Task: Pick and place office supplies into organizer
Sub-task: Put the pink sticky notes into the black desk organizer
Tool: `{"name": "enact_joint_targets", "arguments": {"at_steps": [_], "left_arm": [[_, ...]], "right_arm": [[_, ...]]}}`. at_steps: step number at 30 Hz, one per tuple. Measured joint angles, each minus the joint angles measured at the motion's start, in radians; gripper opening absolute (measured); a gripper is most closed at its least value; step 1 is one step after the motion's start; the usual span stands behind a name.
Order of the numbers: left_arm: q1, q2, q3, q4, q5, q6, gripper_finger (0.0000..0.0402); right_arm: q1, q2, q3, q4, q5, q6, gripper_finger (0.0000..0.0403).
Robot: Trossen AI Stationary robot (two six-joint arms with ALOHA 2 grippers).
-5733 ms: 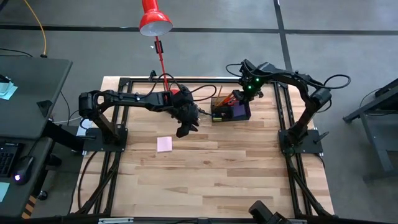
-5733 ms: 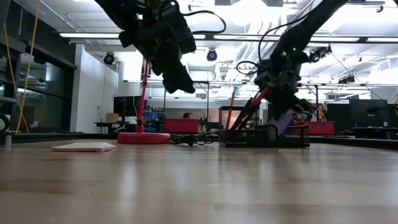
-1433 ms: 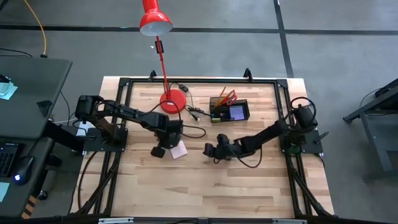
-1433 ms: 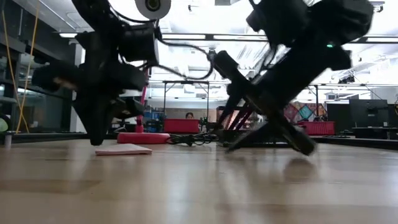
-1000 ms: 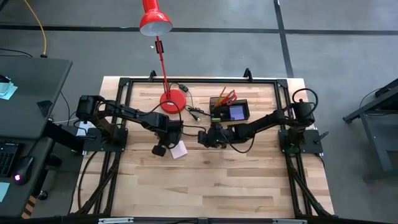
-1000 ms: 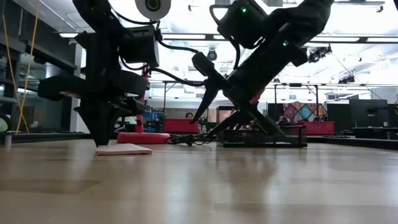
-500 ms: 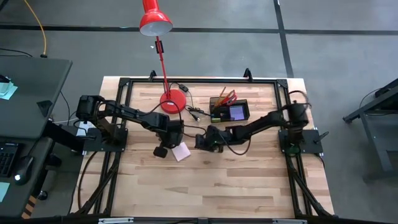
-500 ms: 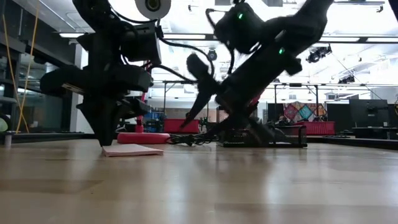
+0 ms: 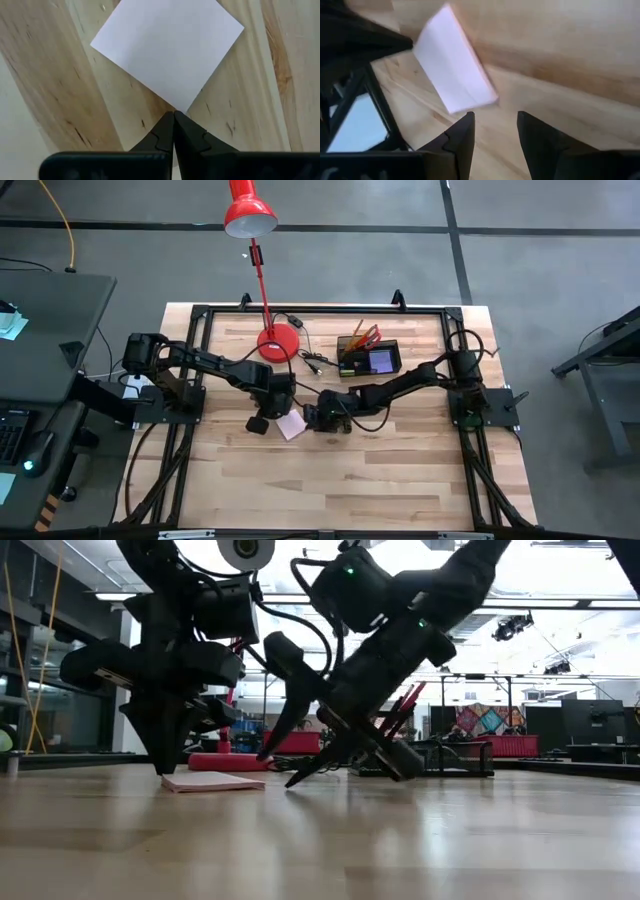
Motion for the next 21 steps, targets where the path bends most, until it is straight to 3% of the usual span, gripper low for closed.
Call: {"name": "enact_joint_targets", "arguments": {"at_steps": [9,21], "left_arm": [[0.002,0.000,0.000,0.009,0.008,0.001,0.0000],[0.001,0.000,0.000,0.020,0.016,-0.003,0.0000]], "right_arm": [[-0.003,0.001,0.115,-0.240,0.060,-0.055,0.0139],[0.002,0.061,0.120,-0.127,0.063,-0.040,0.0139]]}}
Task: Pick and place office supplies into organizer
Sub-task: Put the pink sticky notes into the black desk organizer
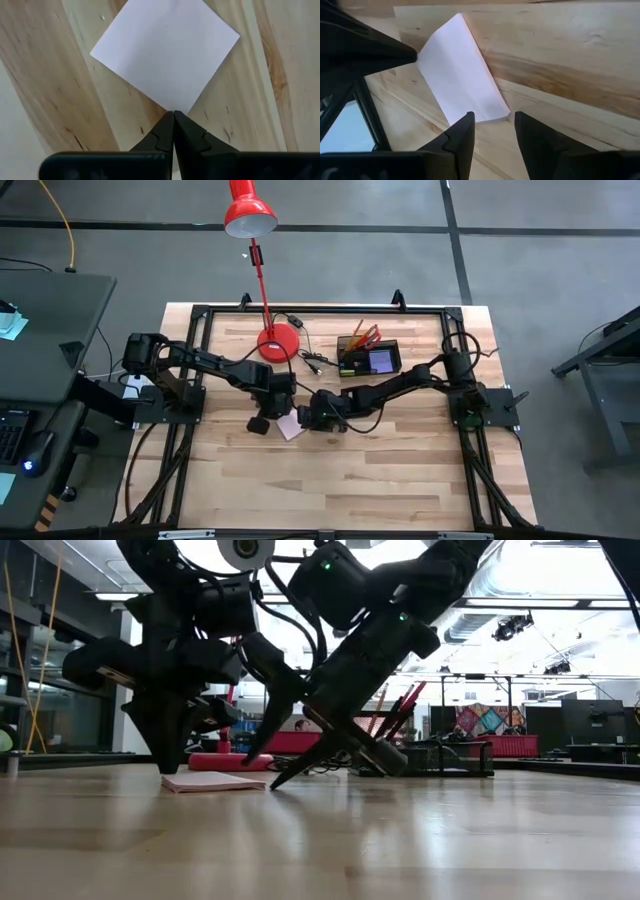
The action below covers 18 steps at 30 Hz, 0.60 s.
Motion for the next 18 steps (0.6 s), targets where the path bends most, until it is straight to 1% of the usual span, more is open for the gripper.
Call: {"name": "enact_joint_targets", "arguments": {"at_steps": [5,8,14,18], "left_arm": [[0.000,0.000,0.000,0.005,0.014,-0.012,0.0000],[0.000,0.000,0.000,0.006,0.033,-0.013,0.0000],[0.000,-0.002,0.000,0.006,0.034,-0.012,0.0000],[0.000,-0.002,0.000,0.004,0.037,-0.012,0.0000]], "right_arm": [[0.000,0.002,-0.002,0.013,0.006,-0.001,0.0139],[0.000,0.004,-0.003,0.034,0.029,-0.009,0.0139],[-0.003,0.010,-0.008,0.107,0.100,-0.057,0.0139],[-0.005,0.021,-0.008,0.131,0.103,-0.064,0.0139]]}}
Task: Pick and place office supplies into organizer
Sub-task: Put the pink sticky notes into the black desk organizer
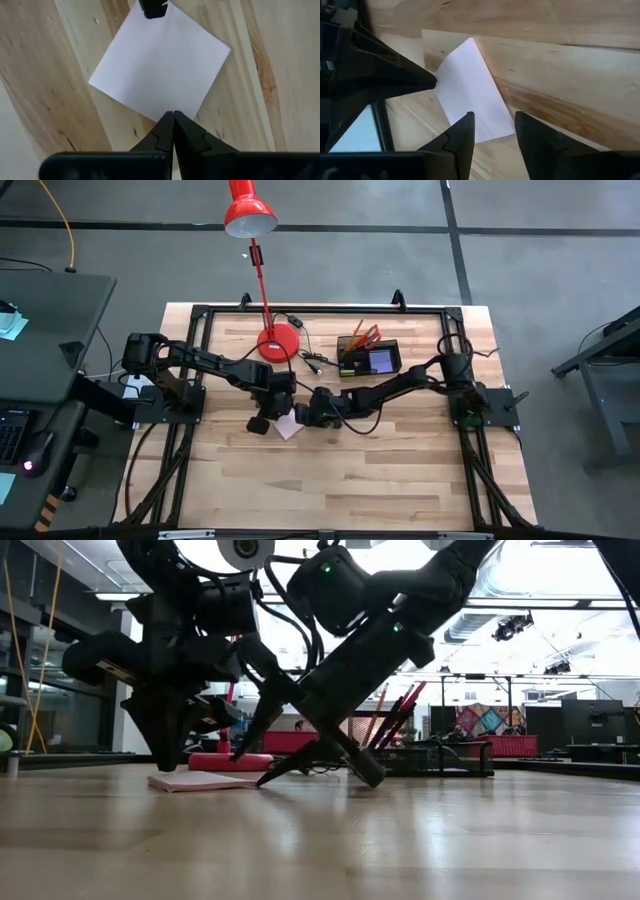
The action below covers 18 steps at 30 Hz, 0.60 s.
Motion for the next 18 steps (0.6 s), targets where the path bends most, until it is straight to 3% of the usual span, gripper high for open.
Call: {"name": "enact_joint_targets", "arguments": {"at_steps": [6,13,18], "left_arm": [[-0.001,0.025,0.000,-0.014,0.028,0.016,0.0000],[-0.001,0.074,0.003,-0.003,0.059,0.019,0.0000],[0.000,0.077,0.003,0.012,0.060,-0.012,0.0000]], "right_arm": [[0.005,0.040,0.026,0.038,-0.136,0.029,0.0139],[0.020,0.045,0.032,0.055,-0.082,0.037,0.0139],[0.017,0.054,0.031,0.167,0.027,-0.024,0.0139]]}}
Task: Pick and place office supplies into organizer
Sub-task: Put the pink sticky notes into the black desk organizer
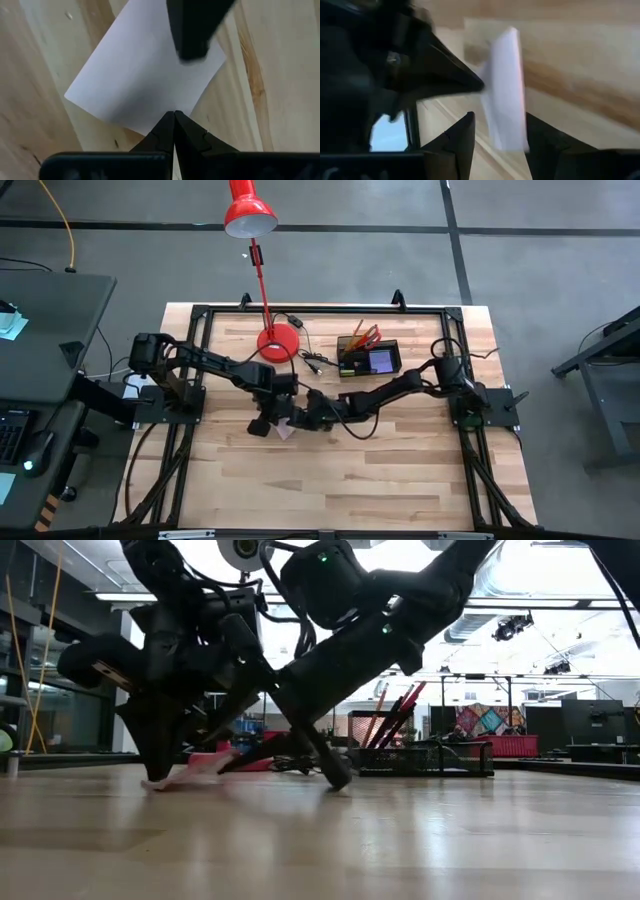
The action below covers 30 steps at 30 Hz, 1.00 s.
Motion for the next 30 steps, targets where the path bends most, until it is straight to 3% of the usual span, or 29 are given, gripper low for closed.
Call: {"name": "enact_joint_targets", "arguments": {"at_steps": [8,10,14,17,26,30], "left_arm": [[0.001,0.002,0.000,0.008,0.004,-0.014,0.0000],[0.000,0.001,0.000,0.010,0.004,-0.014,0.0000],[-0.001,0.001,0.001,0.017,0.005,-0.016,0.0000],[-0.001,-0.004,0.015,-0.005,0.007,-0.015,0.0003],[0.000,-0.144,0.053,-0.139,-0.262,-0.005,0.0060],[-0.001,-0.190,0.054,-0.159,-0.269,0.016,0.0098]], "right_arm": [[-0.013,0.000,0.000,0.000,-0.008,-0.058,0.0132],[-0.009,-0.001,0.000,-0.003,-0.023,-0.075,0.0108],[-0.007,-0.002,0.000,-0.012,-0.058,-0.096,0.0016],[-0.006,-0.006,0.001,-0.050,-0.050,-0.097,0.0007],[-0.003,-0.074,0.003,-0.300,-0.036,-0.153,0.0002],[-0.007,-0.165,0.001,-0.451,0.009,-0.198,0.0001]]}}
